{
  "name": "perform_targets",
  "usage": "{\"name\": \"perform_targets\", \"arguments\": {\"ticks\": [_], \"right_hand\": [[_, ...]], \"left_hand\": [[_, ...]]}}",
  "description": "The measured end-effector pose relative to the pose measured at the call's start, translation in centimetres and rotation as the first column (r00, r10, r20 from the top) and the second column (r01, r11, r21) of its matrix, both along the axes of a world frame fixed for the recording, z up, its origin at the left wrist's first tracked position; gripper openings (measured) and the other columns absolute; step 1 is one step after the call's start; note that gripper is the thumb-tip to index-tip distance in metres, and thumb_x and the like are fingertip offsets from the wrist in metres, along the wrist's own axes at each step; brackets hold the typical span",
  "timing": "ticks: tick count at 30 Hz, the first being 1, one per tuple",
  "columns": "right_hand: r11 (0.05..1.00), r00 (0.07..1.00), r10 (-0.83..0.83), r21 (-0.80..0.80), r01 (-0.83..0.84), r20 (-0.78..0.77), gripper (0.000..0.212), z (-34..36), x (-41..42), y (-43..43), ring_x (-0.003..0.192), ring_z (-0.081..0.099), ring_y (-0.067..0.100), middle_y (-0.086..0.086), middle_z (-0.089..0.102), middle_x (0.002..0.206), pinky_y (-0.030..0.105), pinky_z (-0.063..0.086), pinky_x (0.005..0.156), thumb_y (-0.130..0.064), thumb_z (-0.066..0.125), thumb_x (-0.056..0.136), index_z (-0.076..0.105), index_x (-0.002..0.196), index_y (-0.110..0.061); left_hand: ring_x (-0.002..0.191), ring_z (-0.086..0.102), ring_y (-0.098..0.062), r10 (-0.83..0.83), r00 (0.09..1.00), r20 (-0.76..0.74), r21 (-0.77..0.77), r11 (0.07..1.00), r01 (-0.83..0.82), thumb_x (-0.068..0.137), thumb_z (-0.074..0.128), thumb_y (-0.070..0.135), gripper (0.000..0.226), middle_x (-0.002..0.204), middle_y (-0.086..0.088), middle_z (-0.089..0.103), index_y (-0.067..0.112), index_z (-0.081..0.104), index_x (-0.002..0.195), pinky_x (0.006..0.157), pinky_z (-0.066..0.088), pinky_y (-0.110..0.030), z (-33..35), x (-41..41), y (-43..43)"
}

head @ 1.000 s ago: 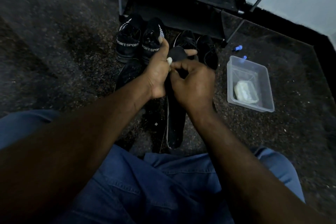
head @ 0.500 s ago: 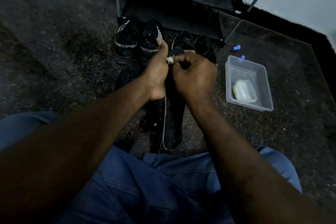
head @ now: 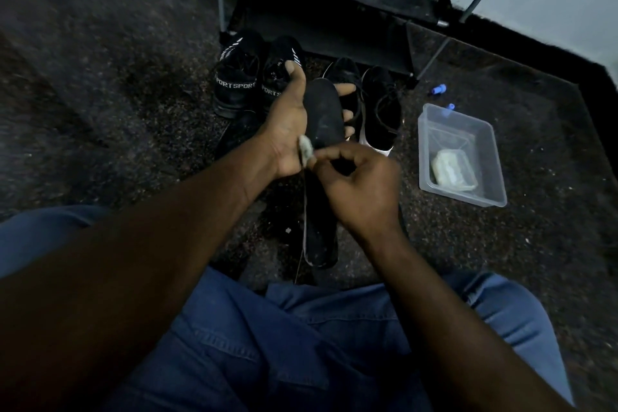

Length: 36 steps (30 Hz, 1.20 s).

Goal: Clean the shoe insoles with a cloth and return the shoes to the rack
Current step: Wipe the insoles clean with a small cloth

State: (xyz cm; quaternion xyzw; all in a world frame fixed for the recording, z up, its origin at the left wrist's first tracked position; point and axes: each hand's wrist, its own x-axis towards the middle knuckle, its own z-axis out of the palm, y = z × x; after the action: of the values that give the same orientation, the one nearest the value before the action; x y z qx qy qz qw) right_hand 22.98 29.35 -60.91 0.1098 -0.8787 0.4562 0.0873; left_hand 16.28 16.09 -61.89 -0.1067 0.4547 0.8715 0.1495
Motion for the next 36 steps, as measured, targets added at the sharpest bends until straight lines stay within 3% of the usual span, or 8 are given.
{"name": "perform_targets", "arguments": {"ticks": [5, 9, 13, 19, 24, 28, 34, 36], "right_hand": [[0.975, 0.983, -0.185, -0.119, 0.186, 0.02, 0.011, 2.1, -4.1, 1.6, 0.077, 0.072, 0.002, -0.017, 0.077, 0.082, 0.038, 0.062, 0.077, -0.021, 0.076, 0.084, 0.08, 0.087, -0.03], [0.991, 0.99, -0.132, -0.005, 0.131, -0.051, 0.012, 2.6, -5.8, 1.3, 0.082, 0.073, -0.001, -0.016, 0.078, 0.091, 0.034, 0.063, 0.077, -0.022, 0.077, 0.085, 0.082, 0.092, -0.029], [0.966, 0.974, -0.132, 0.194, 0.168, -0.185, 0.01, 1.9, -6.1, 0.2, 0.08, 0.07, 0.004, -0.013, 0.078, 0.089, 0.03, 0.059, 0.077, -0.028, 0.073, 0.084, 0.081, 0.09, -0.026], [0.99, 0.986, -0.121, 0.064, 0.129, -0.114, 0.008, 1.6, -4.4, -2.2, 0.075, 0.069, 0.002, -0.012, 0.077, 0.083, 0.021, 0.055, 0.072, -0.022, 0.072, 0.086, 0.08, 0.089, -0.024], [0.966, 0.964, -0.157, 0.167, 0.195, -0.217, 0.005, 1.1, -5.3, -0.9, 0.081, 0.07, 0.016, -0.011, 0.074, 0.084, 0.042, 0.058, 0.077, -0.029, 0.069, 0.083, 0.073, 0.086, -0.028], [0.95, 0.951, -0.227, 0.168, 0.264, -0.208, 0.01, 1.5, -6.6, 0.1, 0.082, 0.071, 0.013, -0.012, 0.076, 0.086, 0.042, 0.059, 0.077, -0.03, 0.067, 0.084, 0.075, 0.088, -0.026], [0.975, 0.98, -0.1, 0.181, 0.131, -0.174, 0.009, 1.2, -4.4, -1.5, 0.081, 0.071, 0.012, -0.009, 0.076, 0.086, 0.039, 0.058, 0.078, -0.022, 0.07, 0.084, 0.078, 0.088, -0.023], [0.993, 0.991, -0.08, 0.077, 0.088, -0.106, 0.007, 1.5, -3.9, -2.0, 0.081, 0.07, 0.003, -0.013, 0.076, 0.086, 0.034, 0.059, 0.079, -0.021, 0.073, 0.087, 0.08, 0.09, -0.023]], "left_hand": [[0.124, 0.05, -0.039, -0.115, 0.991, -0.064, 0.097, 0.988, 0.121, 0.096, 0.019, 0.08, 0.102, 0.141, -0.032, 0.05, -0.003, 0.046, 0.149, 0.109, 0.046, -0.051, 0.4, 1.0, 0.5], [0.127, 0.055, -0.034, -0.142, 0.986, -0.085, 0.116, 0.982, 0.151, 0.1, 0.022, 0.075, 0.091, 0.139, -0.018, 0.055, 0.002, 0.049, 0.147, 0.096, 0.057, -0.043, 0.2, 0.8, 0.5], [0.128, 0.063, -0.032, -0.098, 0.994, -0.053, 0.013, 0.995, 0.099, 0.1, 0.024, 0.076, 0.084, 0.138, -0.016, 0.065, 0.014, 0.059, 0.144, 0.104, 0.053, -0.048, 0.0, 0.8, 0.6], [0.119, 0.07, -0.024, -0.061, 0.998, 0.029, -0.062, 0.996, 0.062, 0.085, 0.038, 0.088, 0.089, 0.137, -0.008, 0.067, 0.029, 0.051, 0.151, 0.093, 0.059, -0.043, -0.6, 0.8, 0.5], [0.117, 0.071, -0.024, -0.015, 1.0, -0.013, -0.074, 0.997, 0.014, 0.092, 0.032, 0.082, 0.088, 0.129, -0.009, 0.072, 0.012, 0.064, 0.135, 0.097, 0.057, -0.045, -0.3, 0.9, 1.0], [0.126, 0.064, -0.033, -0.047, 0.999, -0.011, -0.015, 0.999, 0.047, 0.094, 0.029, 0.082, 0.087, 0.136, -0.016, 0.066, 0.016, 0.062, 0.141, 0.103, 0.052, -0.048, -0.3, 0.9, 0.9], [0.12, 0.069, -0.023, -0.014, 1.0, 0.003, -0.078, 0.997, 0.014, 0.096, 0.021, 0.08, 0.085, 0.13, -0.008, 0.072, 0.021, 0.063, 0.141, 0.1, 0.056, -0.043, -0.4, 1.0, 0.9], [0.117, 0.07, -0.016, -0.018, 1.0, 0.023, -0.095, 0.995, 0.02, 0.091, 0.025, 0.085, 0.091, 0.134, -0.001, 0.07, 0.023, 0.051, 0.151, 0.092, 0.06, -0.037, -0.7, 0.8, 0.7]]}}
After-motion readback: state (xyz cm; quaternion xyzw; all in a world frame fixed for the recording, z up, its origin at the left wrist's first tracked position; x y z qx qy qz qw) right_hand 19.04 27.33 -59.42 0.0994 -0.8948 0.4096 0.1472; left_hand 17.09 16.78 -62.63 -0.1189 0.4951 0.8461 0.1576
